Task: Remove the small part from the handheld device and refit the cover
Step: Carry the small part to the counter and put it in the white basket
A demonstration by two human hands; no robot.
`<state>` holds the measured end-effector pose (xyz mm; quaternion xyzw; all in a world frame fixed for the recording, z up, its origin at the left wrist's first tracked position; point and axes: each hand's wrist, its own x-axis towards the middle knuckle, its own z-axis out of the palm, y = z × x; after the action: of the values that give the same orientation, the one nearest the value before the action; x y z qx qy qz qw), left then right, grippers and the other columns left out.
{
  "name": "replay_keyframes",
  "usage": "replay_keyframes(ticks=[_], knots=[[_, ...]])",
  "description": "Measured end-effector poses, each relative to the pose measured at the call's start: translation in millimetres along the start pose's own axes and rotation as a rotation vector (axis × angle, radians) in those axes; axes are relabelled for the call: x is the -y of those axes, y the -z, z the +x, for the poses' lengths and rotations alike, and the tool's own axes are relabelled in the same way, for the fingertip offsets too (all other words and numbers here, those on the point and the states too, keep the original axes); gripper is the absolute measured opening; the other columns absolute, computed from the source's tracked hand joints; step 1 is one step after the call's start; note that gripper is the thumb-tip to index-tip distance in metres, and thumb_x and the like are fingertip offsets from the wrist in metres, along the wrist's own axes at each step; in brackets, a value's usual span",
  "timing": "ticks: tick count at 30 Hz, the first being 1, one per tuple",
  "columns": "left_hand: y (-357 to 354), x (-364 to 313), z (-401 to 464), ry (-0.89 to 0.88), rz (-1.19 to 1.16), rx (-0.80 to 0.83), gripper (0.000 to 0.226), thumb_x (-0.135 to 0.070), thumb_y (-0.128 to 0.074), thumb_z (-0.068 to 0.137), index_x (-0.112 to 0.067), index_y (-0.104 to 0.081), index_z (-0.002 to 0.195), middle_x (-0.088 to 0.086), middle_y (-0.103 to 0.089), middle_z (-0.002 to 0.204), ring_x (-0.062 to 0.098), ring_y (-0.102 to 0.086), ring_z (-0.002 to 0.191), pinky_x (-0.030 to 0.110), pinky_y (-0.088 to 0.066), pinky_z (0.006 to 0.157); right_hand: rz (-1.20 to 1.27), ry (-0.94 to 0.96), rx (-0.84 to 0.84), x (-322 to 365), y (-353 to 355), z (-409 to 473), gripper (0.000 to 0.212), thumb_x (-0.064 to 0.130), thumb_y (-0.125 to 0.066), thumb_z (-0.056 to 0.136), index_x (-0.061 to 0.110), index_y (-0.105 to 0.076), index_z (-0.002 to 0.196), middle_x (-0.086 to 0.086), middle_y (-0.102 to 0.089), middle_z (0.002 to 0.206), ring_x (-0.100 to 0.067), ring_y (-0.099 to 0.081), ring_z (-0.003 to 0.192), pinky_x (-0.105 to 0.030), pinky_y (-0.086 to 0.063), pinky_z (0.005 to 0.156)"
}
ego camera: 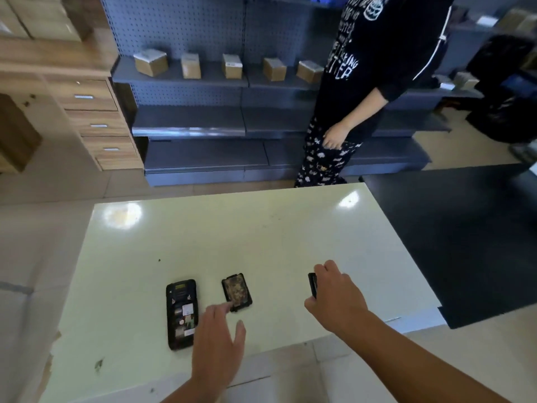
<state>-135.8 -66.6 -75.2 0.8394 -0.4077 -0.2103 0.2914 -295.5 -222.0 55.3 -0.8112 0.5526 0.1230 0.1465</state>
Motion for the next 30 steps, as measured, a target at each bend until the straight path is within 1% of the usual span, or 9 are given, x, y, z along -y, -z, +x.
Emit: replay_keyframes(ticks=[4,6,10,13,17,21,25,28,30], knots=[[-30.9,-57.0,0.1,-0.025,0.029,-0.002,0.035,-0.025,-0.068,0.093,-0.016,-0.06,0.126,0.0,-0.06,0.114,0.021,-0.057,0.108,0.039,-0.046,0.097,0.045,0.016,-0.03,-64.9,23.1,5.3,0.038,0.032,-0.065,0.092,0.015,-0.049,0.122,-0.004,-0.044,0.125,-0.027,-0.056,0.102,-0.035,-0.054,0.083],[-52.5,-91.8,-1.7,-0.062,0.042,0.013,0.036,-0.025,-0.068,0.093,-0.015,-0.06,0.127,0.001,-0.061,0.113,0.022,-0.059,0.109,0.038,-0.048,0.096,0.063,0.035,-0.037,-101.5,36.3,8.6,0.038,0.031,-0.065,0.092,0.016,-0.049,0.122,-0.004,-0.044,0.125,-0.028,-0.057,0.102,-0.038,-0.056,0.085],[-98.2,-171.3,0.5,-0.175,0.129,0.05,0.042,-0.035,-0.062,0.096,-0.02,-0.056,0.134,-0.001,-0.059,0.123,0.019,-0.056,0.113,0.035,-0.046,0.099,0.071,0.068,-0.047,-178.3,61.4,15.7,0.04,0.03,-0.065,0.093,0.016,-0.049,0.126,-0.004,-0.044,0.127,-0.028,-0.056,0.102,-0.036,-0.053,0.08],[-137.4,-239.1,9.9,-0.273,0.172,0.042,0.044,-0.038,-0.062,0.094,-0.019,-0.057,0.134,0.0,-0.061,0.125,0.021,-0.058,0.114,0.036,-0.047,0.098,0.074,0.07,-0.067,-235.8,77.7,22.6,0.038,0.031,-0.066,0.092,0.017,-0.049,0.123,-0.004,-0.046,0.126,-0.028,-0.057,0.102,-0.034,-0.047,0.075],[-190.7,-322.1,23.4,-0.346,0.149,0.063,0.044,-0.041,-0.061,0.095,-0.021,-0.057,0.134,-0.001,-0.062,0.127,0.019,-0.058,0.114,0.035,-0.048,0.098,0.108,0.036,-0.094,-308.4,95.1,33.0,0.041,0.033,-0.069,0.092,0.018,-0.049,0.124,-0.002,-0.048,0.125,-0.028,-0.059,0.105,-0.035,-0.052,0.083],[-240.8,-389.6,34.6,-0.395,0.158,0.095,0.045,-0.049,-0.057,0.097,-0.025,-0.056,0.134,-0.006,-0.06,0.132,0.015,-0.057,0.117,0.031,-0.045,0.102,0.16,-0.024,-0.115,-377.9,107.1,45.9,0.046,0.036,-0.073,0.091,0.02,-0.05,0.127,-0.001,-0.049,0.125,-0.025,-0.061,0.105,-0.037,-0.057,0.091],[-283.7,-447.8,47.7,-0.479,0.236,0.114,0.045,-0.054,-0.054,0.095,-0.027,-0.059,0.13,-0.008,-0.062,0.128,0.012,-0.058,0.112,0.027,-0.045,0.098,0.197,-0.083,-0.116,-446.8,115.8,58.0,0.049,0.037,-0.074,0.091,0.021,-0.049,0.13,-0.001,-0.049,0.128,-0.023,-0.059,0.107,-0.037,-0.057,0.09],[-317.3,-492.2,57.4,-0.543,0.272,0.119,0.044,-0.056,-0.054,0.094,-0.027,-0.062,0.125,-0.008,-0.064,0.121,0.012,-0.058,0.105,0.028,-0.048,0.093,0.204,-0.138,-0.114,-499.0,120.6,68.5,0.048,0.035,-0.071,0.091,0.02,-0.048,0.13,0.0,-0.047,0.128,-0.023,-0.058,0.106,-0.035,-0.054,0.087],[-343.5,-523.2,65.2,-0.57,0.273,0.119,0.045,-0.057,-0.053,0.093,-0.028,-0.061,0.126,-0.009,-0.062,0.12,0.011,-0.057,0.106,0.029,-0.049,0.093,0.206,-0.167,-0.112,-535.2,124.9,78.5,0.049,0.035,-0.071,0.091,0.02,-0.047,0.131,0.0,-0.047,0.128,-0.022,-0.057,0.105,-0.033,-0.052,0.084]])
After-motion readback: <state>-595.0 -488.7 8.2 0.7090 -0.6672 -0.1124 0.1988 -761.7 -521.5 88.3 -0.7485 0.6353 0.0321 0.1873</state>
